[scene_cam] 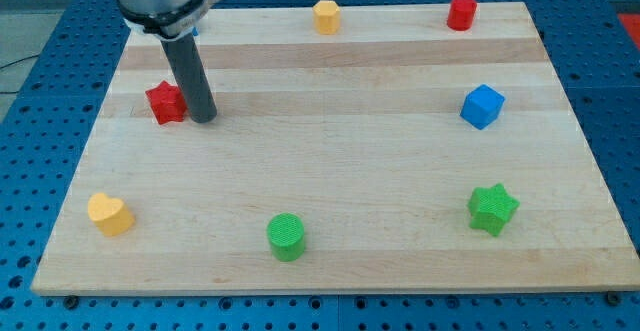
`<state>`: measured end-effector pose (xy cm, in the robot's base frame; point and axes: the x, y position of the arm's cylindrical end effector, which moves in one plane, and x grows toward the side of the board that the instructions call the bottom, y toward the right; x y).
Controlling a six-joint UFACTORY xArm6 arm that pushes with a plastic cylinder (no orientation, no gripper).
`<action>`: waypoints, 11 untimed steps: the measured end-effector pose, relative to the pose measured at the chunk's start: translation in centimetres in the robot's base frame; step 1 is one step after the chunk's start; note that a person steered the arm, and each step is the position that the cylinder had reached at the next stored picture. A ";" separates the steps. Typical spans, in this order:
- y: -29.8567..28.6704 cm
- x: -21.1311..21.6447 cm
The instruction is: Push the green star towards the center
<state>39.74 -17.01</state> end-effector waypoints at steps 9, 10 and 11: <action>32.0 13.4; 29.7 13.3; 30.4 17.4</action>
